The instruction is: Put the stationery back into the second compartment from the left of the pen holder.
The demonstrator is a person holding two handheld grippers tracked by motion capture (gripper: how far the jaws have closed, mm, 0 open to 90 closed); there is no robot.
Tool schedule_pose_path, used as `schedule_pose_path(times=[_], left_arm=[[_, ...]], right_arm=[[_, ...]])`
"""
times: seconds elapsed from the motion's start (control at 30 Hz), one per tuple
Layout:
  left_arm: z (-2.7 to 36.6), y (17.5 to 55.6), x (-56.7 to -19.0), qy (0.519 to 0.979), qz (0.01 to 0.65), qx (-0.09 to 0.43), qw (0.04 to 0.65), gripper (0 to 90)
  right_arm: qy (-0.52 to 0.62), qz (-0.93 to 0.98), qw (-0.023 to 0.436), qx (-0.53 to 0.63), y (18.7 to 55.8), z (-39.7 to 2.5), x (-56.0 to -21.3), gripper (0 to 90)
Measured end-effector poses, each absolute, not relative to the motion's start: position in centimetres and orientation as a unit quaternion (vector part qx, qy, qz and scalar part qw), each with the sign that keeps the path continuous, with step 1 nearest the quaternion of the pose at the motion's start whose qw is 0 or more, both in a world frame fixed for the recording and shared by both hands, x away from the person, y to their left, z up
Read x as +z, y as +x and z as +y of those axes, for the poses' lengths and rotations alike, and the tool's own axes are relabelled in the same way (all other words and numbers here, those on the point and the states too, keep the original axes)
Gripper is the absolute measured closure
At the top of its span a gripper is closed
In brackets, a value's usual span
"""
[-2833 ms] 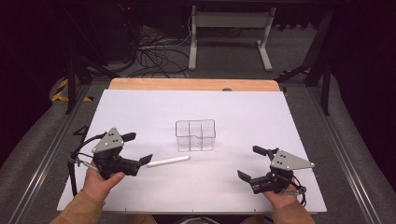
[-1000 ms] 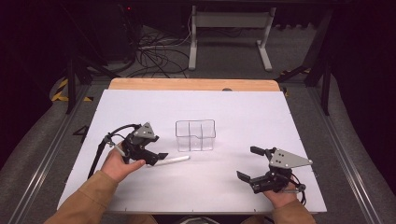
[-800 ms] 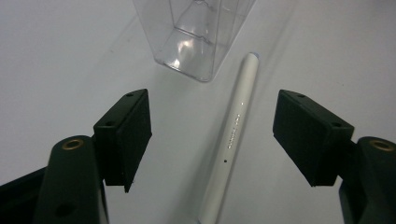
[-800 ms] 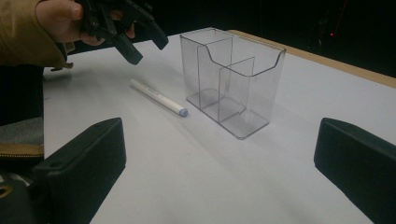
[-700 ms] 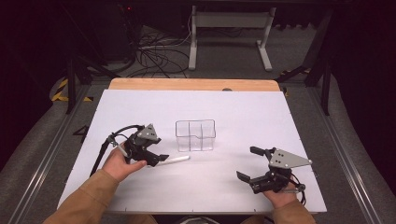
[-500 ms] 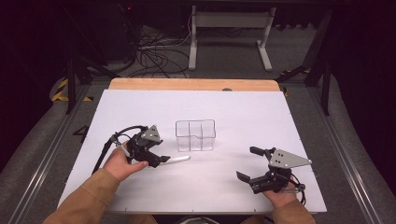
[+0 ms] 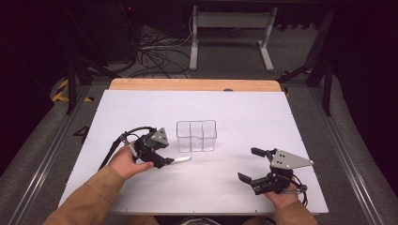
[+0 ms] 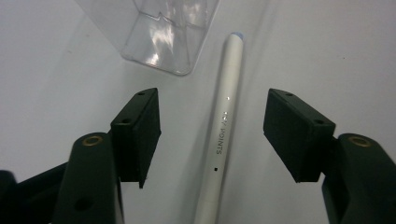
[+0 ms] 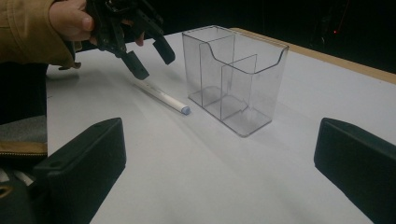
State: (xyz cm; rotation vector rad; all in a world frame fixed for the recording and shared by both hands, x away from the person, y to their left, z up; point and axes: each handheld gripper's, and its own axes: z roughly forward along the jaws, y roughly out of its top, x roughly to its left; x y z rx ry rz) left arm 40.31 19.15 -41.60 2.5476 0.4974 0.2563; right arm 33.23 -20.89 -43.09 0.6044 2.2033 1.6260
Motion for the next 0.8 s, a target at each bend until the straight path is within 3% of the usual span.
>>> schedule_pose_path(times=[0.3, 0.8], left_arm=[[18.8, 40.9, -42.0, 0.952, 0.183, 0.069, 0.238, 42.0], [17.4, 41.0, -42.6, 0.965, 0.15, 0.082, 0.199, 48.8]], right_arm=[[0.212, 0.775, 0.164, 0.572, 33.3, -20.8, -43.1, 2.8], [0.211, 0.776, 0.164, 0.571, 33.3, -20.8, -43.1, 2.8]])
